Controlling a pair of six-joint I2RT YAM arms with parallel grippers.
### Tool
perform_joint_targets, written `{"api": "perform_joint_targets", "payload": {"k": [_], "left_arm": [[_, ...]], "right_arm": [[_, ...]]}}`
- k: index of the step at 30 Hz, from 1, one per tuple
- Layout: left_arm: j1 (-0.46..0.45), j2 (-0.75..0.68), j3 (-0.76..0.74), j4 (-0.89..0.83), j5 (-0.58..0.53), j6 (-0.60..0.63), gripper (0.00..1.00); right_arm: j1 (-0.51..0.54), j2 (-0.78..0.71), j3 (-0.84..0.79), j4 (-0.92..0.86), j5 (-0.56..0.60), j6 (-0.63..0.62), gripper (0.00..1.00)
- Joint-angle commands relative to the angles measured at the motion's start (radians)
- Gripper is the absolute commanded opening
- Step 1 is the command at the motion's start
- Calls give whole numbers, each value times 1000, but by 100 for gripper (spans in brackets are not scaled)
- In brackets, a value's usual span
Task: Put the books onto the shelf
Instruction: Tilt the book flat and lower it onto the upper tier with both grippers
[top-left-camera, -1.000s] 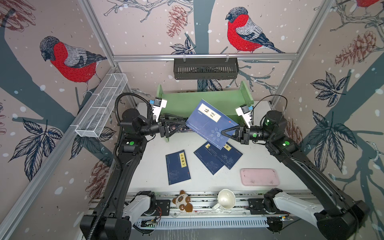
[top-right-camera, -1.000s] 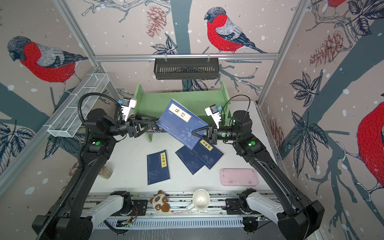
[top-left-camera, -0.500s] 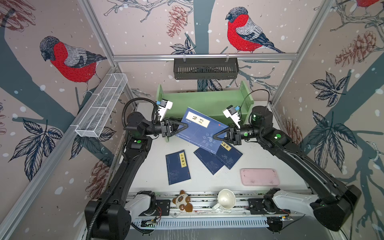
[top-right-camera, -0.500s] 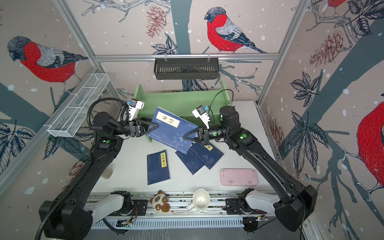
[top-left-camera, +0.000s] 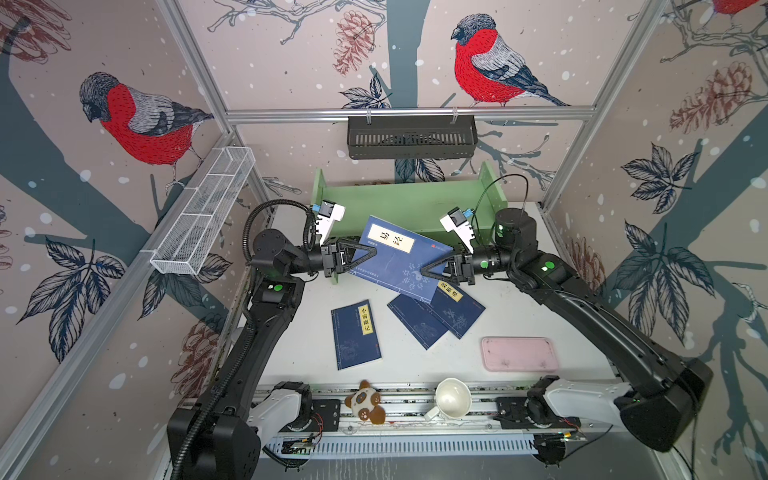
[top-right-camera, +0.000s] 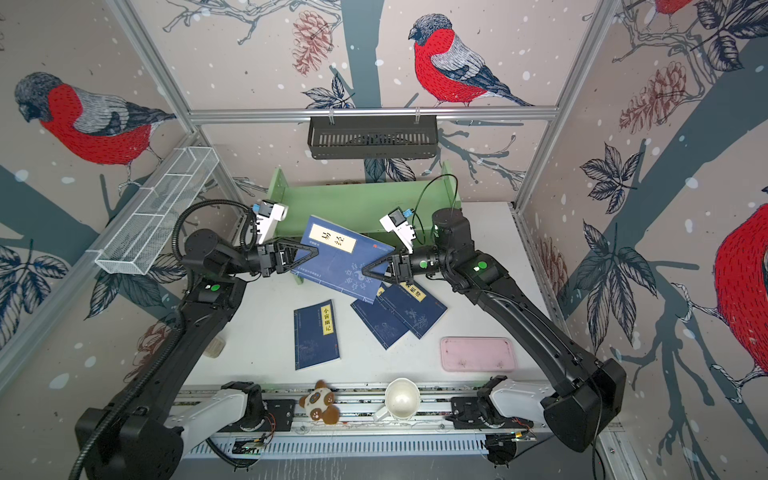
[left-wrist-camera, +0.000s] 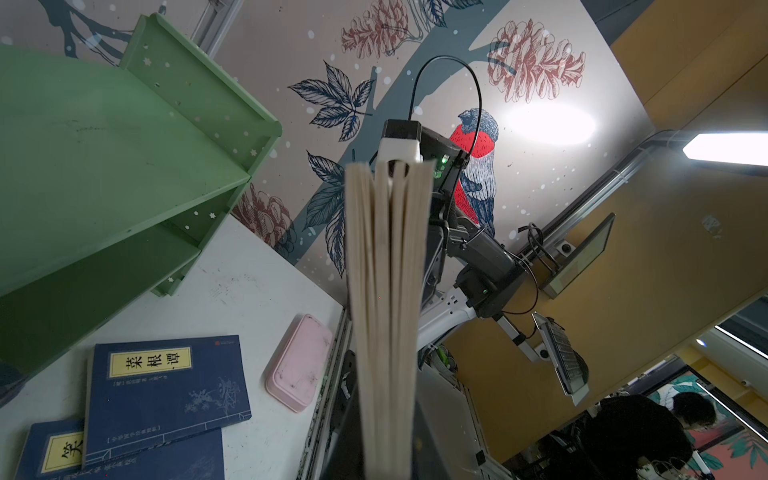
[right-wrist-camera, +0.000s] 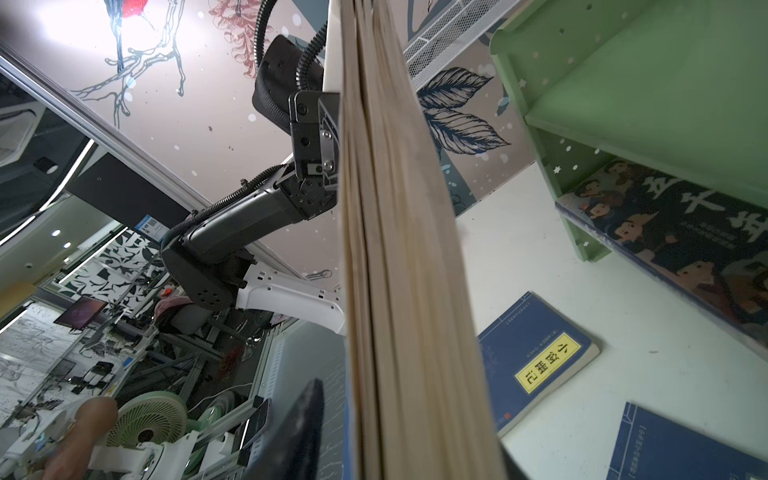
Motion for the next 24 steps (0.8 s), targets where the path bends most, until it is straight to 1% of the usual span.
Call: {"api": "perform_joint_targets", "payload": {"k": [1, 5, 9, 12, 17, 21, 24], "left_arm": [[2, -21, 2, 47, -94, 19, 0], [3, -27, 5, 33, -163, 5, 0], [3, -21, 3, 13, -220, -21, 0], [4, -21, -8, 29, -252, -48, 0], [9, -21, -34, 91, -293, -125, 0], [11, -22, -57, 154, -306, -182, 0], [11, -23, -59, 162, -310, -190, 0]], "right_arm": [[-28, -48, -66, 199, 33, 128, 59], [-41, -104, -154, 344, 76, 224, 65], [-35, -131, -205, 426, 115, 281, 66], [-23, -134, -226, 465, 157, 302, 67], [2, -104, -227, 482, 192, 309, 67], [20, -74, -228, 502, 218, 310, 66], [33, -49, -225, 535, 224, 327, 65]]}}
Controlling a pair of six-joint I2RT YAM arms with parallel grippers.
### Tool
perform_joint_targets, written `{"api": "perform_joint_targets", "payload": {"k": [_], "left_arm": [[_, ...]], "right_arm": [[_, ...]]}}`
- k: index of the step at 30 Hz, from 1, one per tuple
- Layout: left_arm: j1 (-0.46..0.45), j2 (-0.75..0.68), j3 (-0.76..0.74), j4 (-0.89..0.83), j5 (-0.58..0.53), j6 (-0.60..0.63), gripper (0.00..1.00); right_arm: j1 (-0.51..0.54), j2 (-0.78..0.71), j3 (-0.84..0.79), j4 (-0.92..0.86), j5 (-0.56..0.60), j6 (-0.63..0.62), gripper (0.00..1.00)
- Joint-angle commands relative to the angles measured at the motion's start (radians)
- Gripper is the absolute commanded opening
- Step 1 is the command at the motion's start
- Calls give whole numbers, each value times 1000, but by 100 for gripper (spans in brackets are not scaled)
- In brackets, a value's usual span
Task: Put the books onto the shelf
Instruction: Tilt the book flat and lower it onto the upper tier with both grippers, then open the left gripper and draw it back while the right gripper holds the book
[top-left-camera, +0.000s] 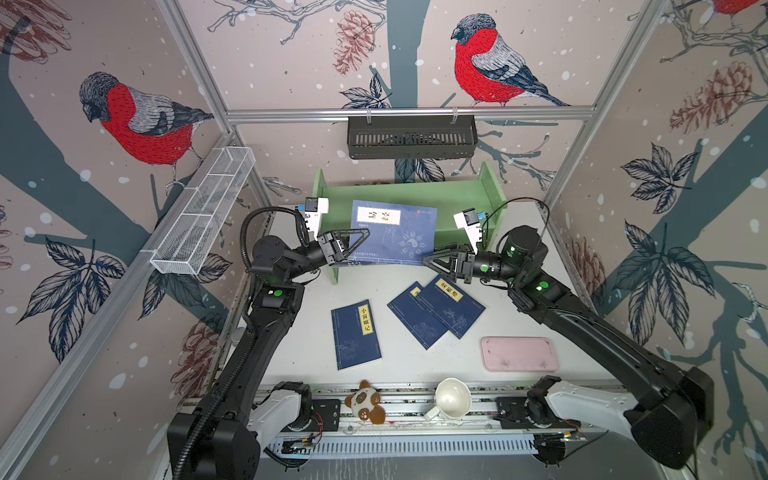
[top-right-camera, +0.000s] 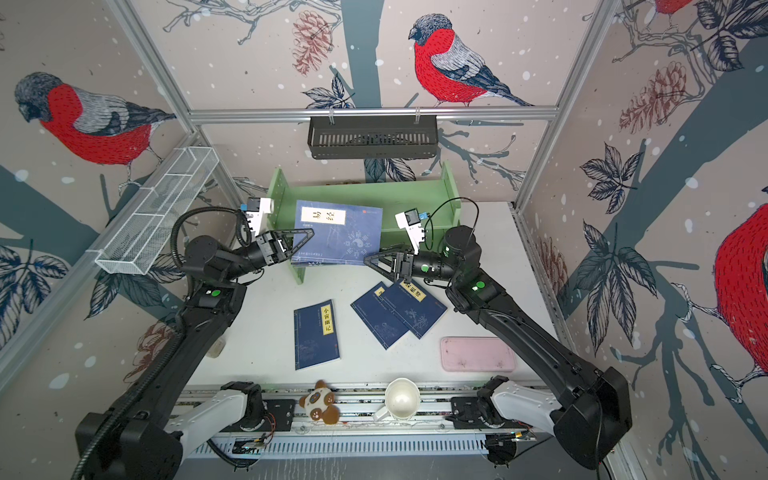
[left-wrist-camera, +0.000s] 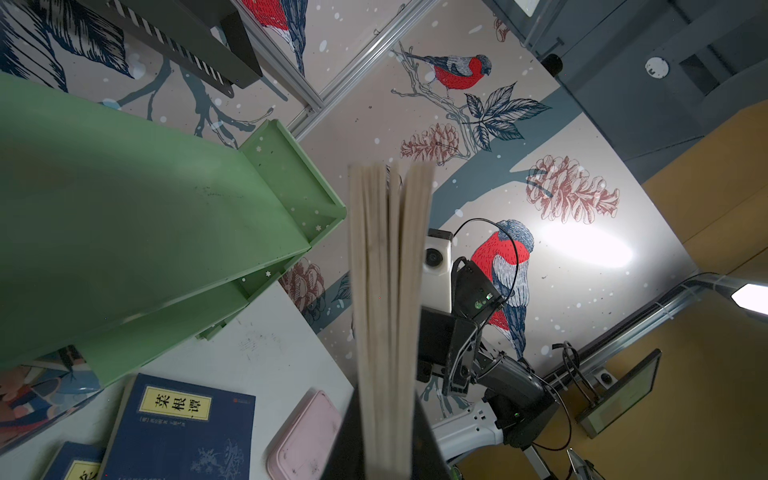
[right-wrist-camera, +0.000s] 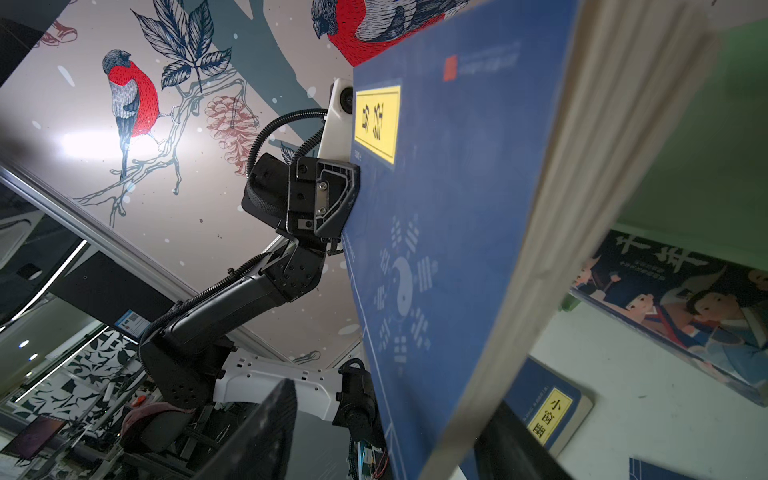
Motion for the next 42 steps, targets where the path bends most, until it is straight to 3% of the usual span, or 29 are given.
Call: {"api": "perform_joint_targets", "payload": {"k": [1, 10, 18, 22, 23, 28, 30, 34, 36, 42], "left_arm": [[3, -6, -4, 122, -19, -44, 0], [7, -5, -7, 74, -55, -8, 0], [16, -20, -12, -20, -84, 55, 0], [25, -27, -5, -88, -100, 107, 0], [30, -30, 2, -119, -111, 131, 5], [65, -47, 45, -247, -144, 243, 50], [78, -49, 95, -361, -167, 329, 62], [104, -47, 239, -671, -339, 559, 67], [114, -53, 286, -746, -425, 639, 69], [120, -37, 406, -834, -465, 758, 70]], "right_arm": [[12, 21, 6, 84, 21, 19, 64], [37, 79, 43, 113, 26, 33, 49], [37, 128, 72, 130, 37, 51, 18], [30, 159, 105, 113, 45, 52, 8], [27, 166, 115, 109, 49, 54, 6], [4, 196, 164, 74, 58, 58, 2], [-4, 210, 193, 43, 61, 53, 2], [-35, 258, 275, -83, 63, 23, 2], [-45, 289, 306, -98, 43, 33, 2], [-47, 411, 446, -192, 26, 47, 2]]}}
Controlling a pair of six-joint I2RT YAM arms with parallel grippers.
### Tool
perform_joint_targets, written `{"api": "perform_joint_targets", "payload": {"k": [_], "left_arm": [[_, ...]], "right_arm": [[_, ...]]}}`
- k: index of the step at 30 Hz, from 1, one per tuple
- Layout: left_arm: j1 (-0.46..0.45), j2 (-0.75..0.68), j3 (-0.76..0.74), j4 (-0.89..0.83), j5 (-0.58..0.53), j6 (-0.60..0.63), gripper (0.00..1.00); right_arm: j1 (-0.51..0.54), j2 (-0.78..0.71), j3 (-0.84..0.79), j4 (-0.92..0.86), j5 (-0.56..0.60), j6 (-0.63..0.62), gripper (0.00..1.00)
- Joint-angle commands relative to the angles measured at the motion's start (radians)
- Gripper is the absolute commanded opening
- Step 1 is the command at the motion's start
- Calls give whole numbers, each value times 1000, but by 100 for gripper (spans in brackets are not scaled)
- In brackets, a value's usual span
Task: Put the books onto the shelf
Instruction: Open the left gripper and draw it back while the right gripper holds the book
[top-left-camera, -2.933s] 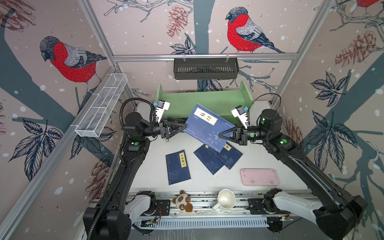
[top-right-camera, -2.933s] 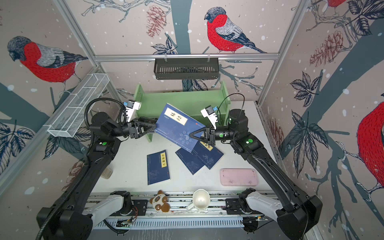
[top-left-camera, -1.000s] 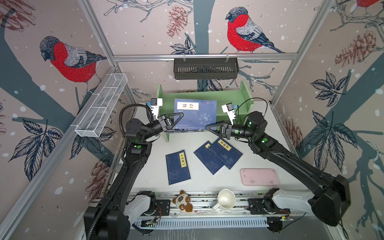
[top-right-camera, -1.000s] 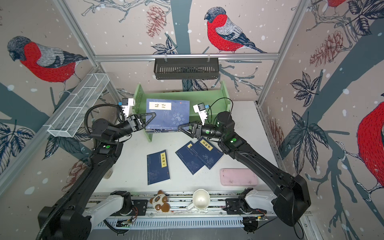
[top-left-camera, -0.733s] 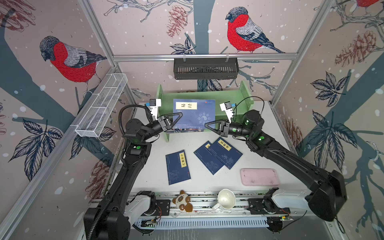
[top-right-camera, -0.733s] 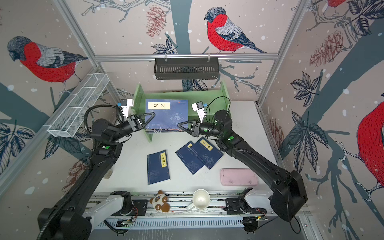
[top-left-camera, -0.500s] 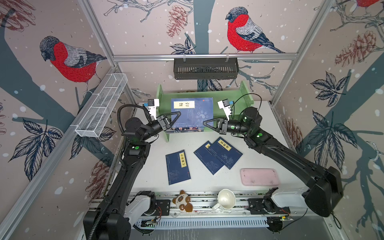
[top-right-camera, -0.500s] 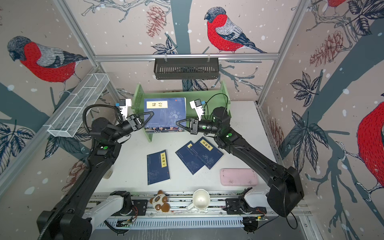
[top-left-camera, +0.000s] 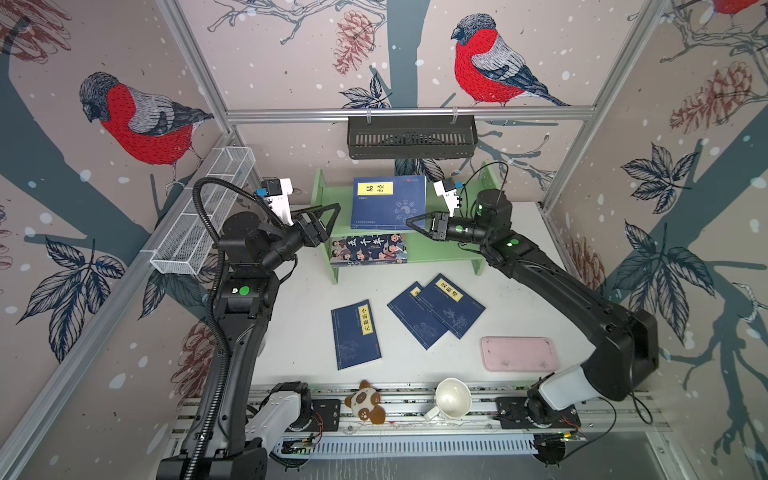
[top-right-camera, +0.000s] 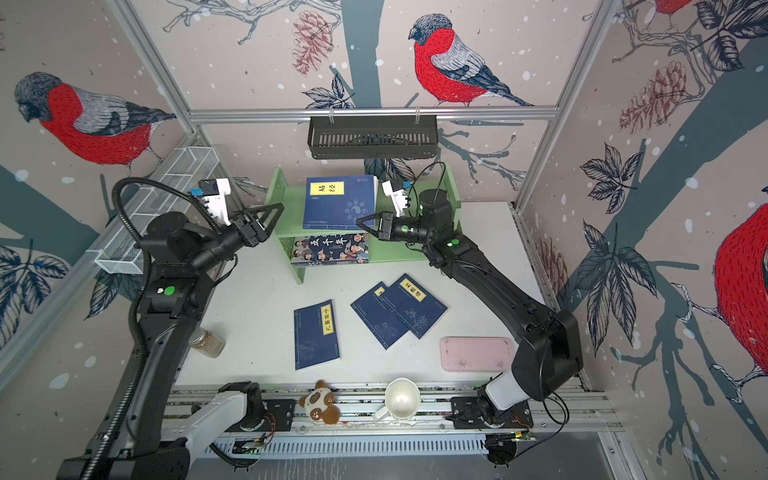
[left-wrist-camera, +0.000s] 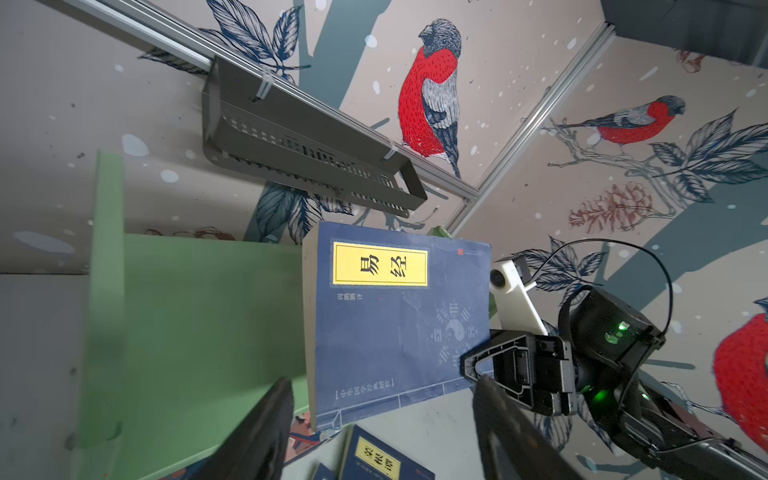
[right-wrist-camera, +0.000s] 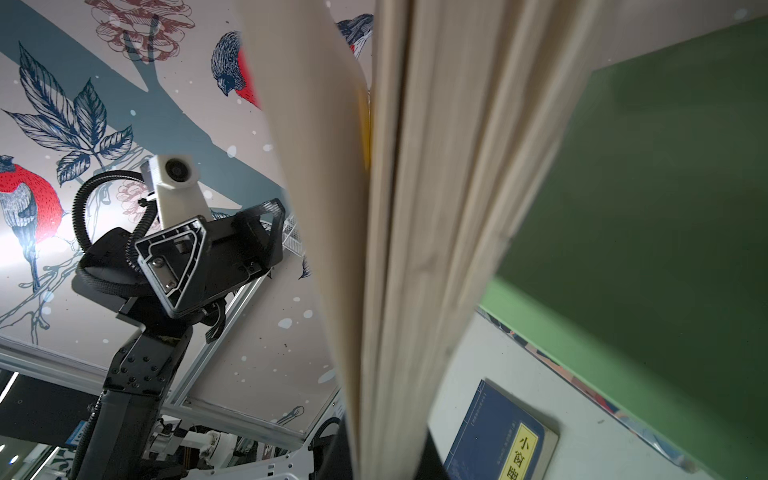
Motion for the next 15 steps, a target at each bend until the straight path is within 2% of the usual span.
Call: {"api": "perform_joint_targets", "payload": {"k": [1, 5, 15], "left_arm": [[3, 9, 56, -83, -42, 132, 71], [3, 18, 73, -74, -47, 151, 72], [2, 52, 48, 8, 1, 107, 73]], "right_arm": [[5, 52, 68, -17, -29, 8, 2], [23, 134, 169, -82, -20, 13, 2], [38, 259, 313, -201, -3, 37, 2]]}}
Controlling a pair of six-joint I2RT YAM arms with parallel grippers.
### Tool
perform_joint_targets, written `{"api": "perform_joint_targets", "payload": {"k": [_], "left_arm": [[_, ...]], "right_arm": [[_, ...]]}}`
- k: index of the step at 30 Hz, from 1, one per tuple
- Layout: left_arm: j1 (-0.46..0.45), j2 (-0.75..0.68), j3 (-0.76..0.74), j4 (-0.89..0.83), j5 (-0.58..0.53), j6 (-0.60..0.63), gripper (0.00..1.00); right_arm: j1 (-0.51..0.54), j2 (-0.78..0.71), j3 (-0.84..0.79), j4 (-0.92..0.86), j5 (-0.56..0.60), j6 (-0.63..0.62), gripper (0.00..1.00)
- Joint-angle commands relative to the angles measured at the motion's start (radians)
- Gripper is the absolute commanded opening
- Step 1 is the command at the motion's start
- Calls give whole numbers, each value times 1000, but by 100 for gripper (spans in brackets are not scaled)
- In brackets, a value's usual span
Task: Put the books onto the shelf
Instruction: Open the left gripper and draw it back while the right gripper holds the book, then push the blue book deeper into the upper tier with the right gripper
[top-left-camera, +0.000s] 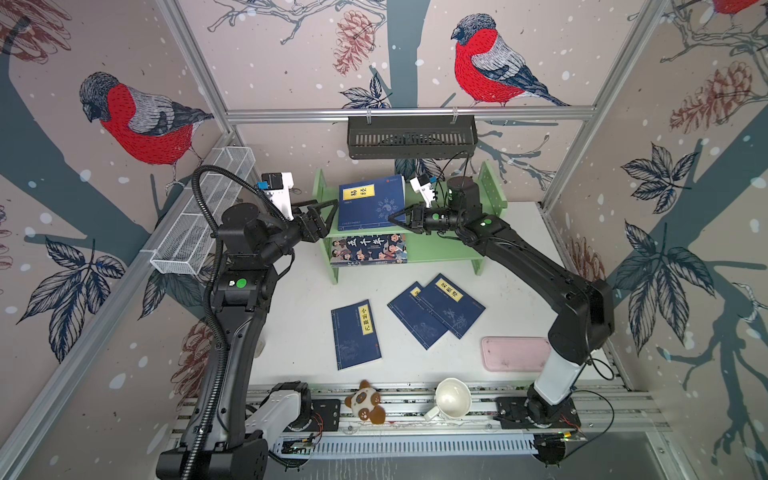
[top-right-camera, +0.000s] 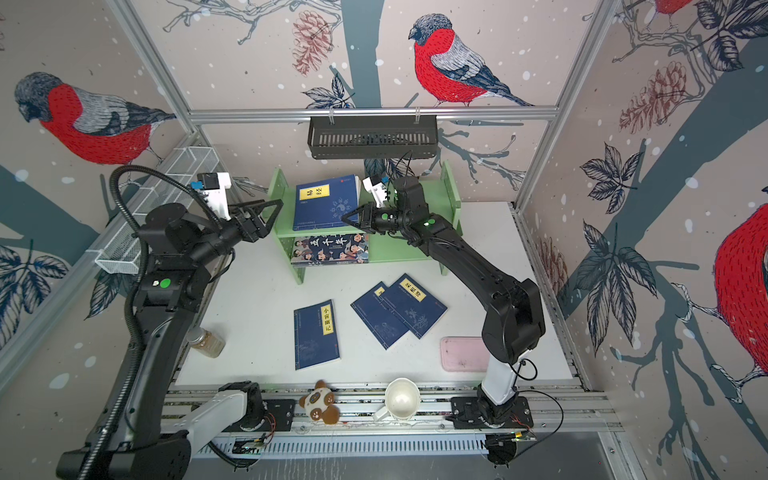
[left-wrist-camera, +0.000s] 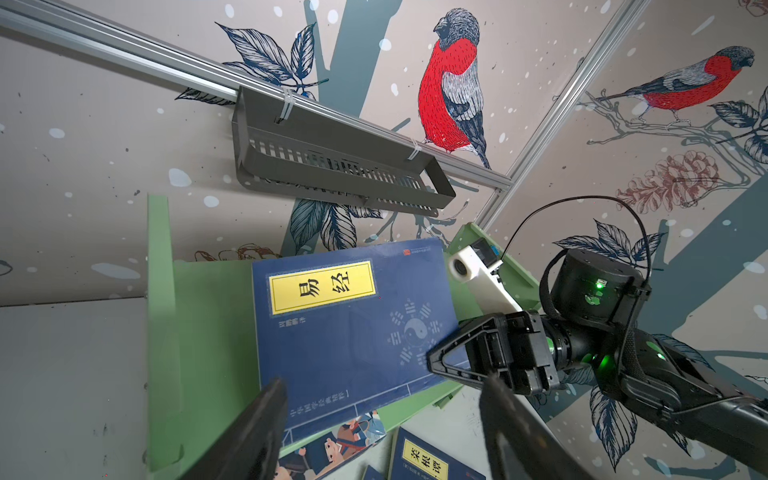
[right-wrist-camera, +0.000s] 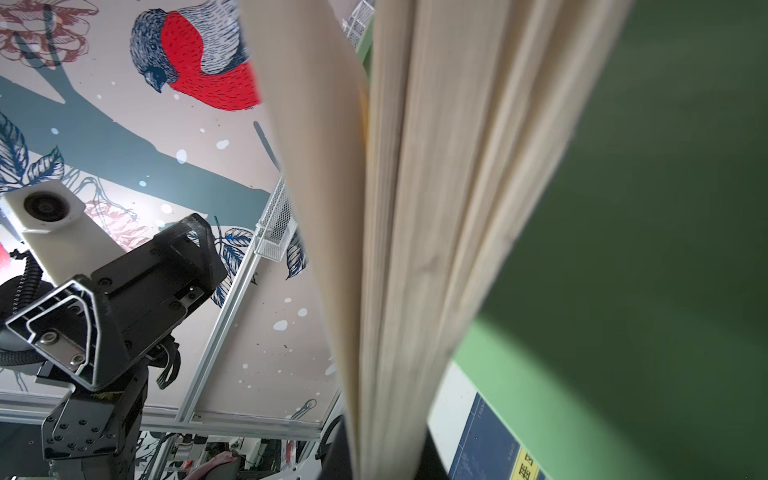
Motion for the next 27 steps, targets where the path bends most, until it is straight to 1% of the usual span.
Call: {"api": "perform_joint_targets", "payload": {"k": [1, 7, 10, 11, 12, 15, 17, 19, 21, 23, 27], "left_arm": [[3, 9, -6, 66, 35, -18, 73], [3, 31, -21, 107, 58, -55, 73], [2, 43, -23, 117, 69, -76, 73], [2, 46, -24, 120, 71, -80, 73], [3, 48, -24, 123, 73, -85, 73], [2, 49, -27, 134, 80, -89, 73], [3, 49, -27, 136, 84, -91, 73], [2, 50, -28, 140, 87, -93, 73], [2, 50, -29, 139, 89, -91, 73], [3, 49, -30, 138, 90, -93, 73], [3, 49, -29, 131, 92, -88, 73]], "right_arm": [[1, 19, 38, -22, 2, 7, 2], [-2, 73, 101, -82, 0, 7, 4], [-5, 92, 126, -114, 6, 3, 6], [-6, 96, 133, -122, 7, 2, 9], [-8, 100, 138, -129, 8, 1, 14], [-11, 104, 151, -155, 22, -11, 20], [-14, 102, 157, -178, 39, -21, 29], [-15, 101, 158, -192, 46, -29, 33], [-16, 105, 167, -214, 56, -45, 42], [-16, 110, 183, -254, 76, -64, 45], [-14, 117, 226, -342, 140, -111, 58]]}}
